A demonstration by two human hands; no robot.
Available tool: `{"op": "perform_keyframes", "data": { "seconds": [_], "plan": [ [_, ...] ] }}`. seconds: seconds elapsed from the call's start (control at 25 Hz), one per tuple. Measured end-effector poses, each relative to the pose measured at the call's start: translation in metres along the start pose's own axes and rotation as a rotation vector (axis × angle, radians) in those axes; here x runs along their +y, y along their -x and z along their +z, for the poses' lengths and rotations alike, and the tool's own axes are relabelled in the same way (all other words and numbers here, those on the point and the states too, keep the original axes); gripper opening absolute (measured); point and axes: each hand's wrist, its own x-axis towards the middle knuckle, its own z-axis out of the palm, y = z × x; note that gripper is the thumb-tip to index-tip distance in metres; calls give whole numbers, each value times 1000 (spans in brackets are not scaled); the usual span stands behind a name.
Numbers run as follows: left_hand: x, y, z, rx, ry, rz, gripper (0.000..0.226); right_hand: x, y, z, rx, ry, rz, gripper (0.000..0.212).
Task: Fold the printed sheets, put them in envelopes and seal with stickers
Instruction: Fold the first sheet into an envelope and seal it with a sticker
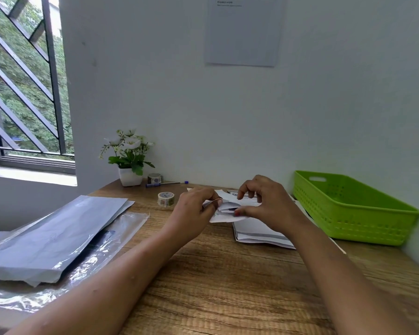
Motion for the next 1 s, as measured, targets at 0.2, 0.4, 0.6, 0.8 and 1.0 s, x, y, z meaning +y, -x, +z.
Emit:
{"op": "perform_keyframes", "data": {
  "seconds": [0.2, 0.4, 0.6, 0.8, 1.0],
  "plan": [
    [5, 2, 0, -19, 16, 27, 18, -2, 1, 7, 20, 130, -64, 15],
    [8, 3, 0, -28, 27, 55, 19, -7, 0, 17, 127, 360, -141, 6],
    [10, 3, 0, 2, 42, 110, 12, -11, -4, 33, 316, 607, -211, 11],
    [14, 3, -1, -12, 35, 135, 12, -18, -4, 41, 351, 647, -176, 16],
    [12, 2, -3, 9, 61, 104, 13, -12, -5, 39, 342, 627, -213, 19]
  ]
}}
